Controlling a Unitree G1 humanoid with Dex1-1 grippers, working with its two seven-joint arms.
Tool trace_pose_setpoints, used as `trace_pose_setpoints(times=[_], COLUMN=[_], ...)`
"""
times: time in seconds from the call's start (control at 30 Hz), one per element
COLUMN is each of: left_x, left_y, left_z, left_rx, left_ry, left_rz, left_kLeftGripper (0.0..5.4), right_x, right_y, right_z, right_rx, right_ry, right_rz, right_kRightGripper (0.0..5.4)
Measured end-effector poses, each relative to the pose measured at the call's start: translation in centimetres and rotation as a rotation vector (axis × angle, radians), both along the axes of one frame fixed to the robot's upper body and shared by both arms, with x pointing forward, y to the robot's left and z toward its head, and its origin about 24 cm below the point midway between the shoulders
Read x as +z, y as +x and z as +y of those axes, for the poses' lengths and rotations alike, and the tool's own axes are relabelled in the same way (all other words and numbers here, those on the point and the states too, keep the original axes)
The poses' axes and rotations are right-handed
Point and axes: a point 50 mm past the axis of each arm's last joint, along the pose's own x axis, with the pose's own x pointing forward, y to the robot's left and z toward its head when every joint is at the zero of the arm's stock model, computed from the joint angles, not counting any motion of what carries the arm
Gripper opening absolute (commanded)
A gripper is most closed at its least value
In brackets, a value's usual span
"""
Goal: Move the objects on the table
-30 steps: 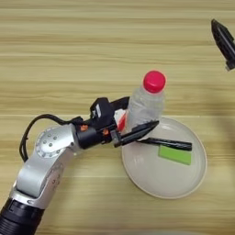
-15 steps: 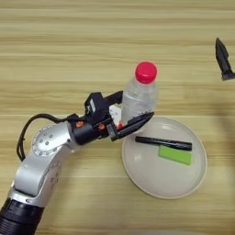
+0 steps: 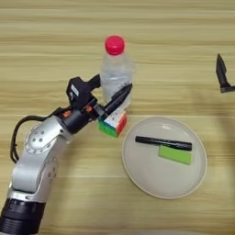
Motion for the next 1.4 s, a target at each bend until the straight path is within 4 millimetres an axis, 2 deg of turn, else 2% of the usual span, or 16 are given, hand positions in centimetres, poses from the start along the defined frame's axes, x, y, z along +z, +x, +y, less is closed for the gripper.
trace_pose_setpoints(times=[0.2, 0.63, 0.83, 1.07, 1.27, 1.4], left_x=[-0.6, -1.6, -2.7, -4.5, -4.7, -5.8], left_y=[1.8, 5.2, 6.8, 6.9, 6.7, 6.4], left_z=[0.2, -1.3, -3.3, -5.8, -6.3, -6.0], left_rx=[0.097, 0.091, 0.045, -0.027, -0.046, -0.031], left_ry=[-0.035, -0.032, -0.025, 0.006, 0.026, 0.031], left_rz=[0.013, 0.047, 0.095, 0.144, 0.135, 0.173], left_kLeftGripper=[3.04, 3.03, 3.02, 3.02, 3.02, 3.02], right_x=[-0.3, -0.7, -0.9, -0.8, -0.5, -0.1], right_y=[0.0, 0.1, 0.1, 0.0, -0.1, -0.2], right_z=[0.3, 1.4, 1.8, 1.8, 2.0, 2.1], right_rx=[0.000, 0.009, 0.009, 0.003, 0.009, 0.013], right_ry=[0.008, 0.008, 0.024, 0.028, 0.050, 0.061], right_rz=[-0.006, -0.013, -0.013, -0.019, -0.026, -0.039], right_kRightGripper=[5.40, 5.40, 5.40, 5.40, 5.40, 5.40])
